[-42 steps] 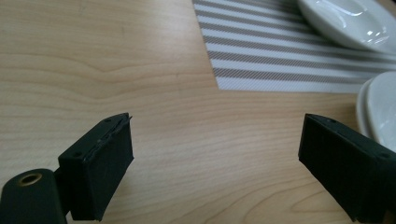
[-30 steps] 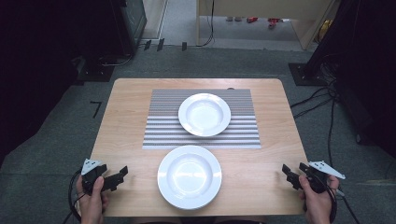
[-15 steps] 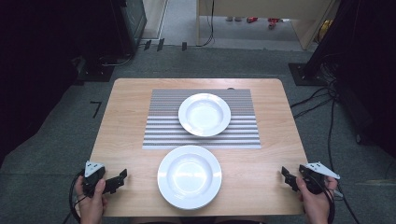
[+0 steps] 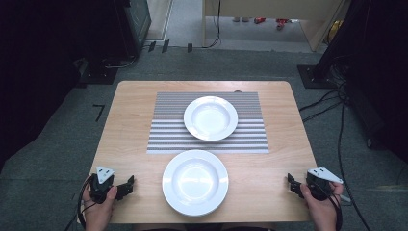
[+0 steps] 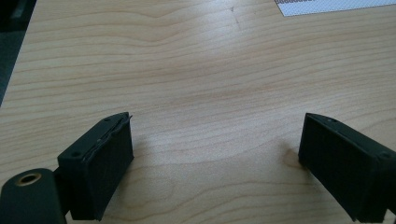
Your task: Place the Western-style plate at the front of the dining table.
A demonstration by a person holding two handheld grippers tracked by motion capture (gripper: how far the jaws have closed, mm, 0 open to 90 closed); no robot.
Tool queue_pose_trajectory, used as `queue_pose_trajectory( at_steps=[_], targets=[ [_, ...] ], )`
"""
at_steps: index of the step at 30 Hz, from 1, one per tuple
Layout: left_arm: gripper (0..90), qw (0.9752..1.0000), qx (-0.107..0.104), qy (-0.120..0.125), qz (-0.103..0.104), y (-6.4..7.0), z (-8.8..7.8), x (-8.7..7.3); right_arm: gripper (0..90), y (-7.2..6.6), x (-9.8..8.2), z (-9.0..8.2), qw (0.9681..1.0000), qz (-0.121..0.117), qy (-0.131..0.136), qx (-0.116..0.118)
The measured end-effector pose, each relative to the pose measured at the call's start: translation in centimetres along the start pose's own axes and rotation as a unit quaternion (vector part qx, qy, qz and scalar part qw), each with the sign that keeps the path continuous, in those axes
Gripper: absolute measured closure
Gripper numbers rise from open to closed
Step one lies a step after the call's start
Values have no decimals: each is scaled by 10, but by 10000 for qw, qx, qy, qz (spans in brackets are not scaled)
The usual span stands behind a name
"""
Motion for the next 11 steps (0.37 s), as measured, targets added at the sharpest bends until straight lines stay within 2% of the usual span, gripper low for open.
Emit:
queue_pose_trajectory(
  at_steps=[11],
  targets=[
    [101,10000,-7,5,6,0,0,0,210,0,0,0,10000,-12,-6,14]
  ],
)
Point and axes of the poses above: each handheld gripper's, and its own axes: z roughly forward along the jaws, x roughly out of its top, y roughly to its right, the point moved 4 cm from there along z, roughly forward along the jaws, and after that the axes turned 9 degrees about -y, right-handed, at the moved point
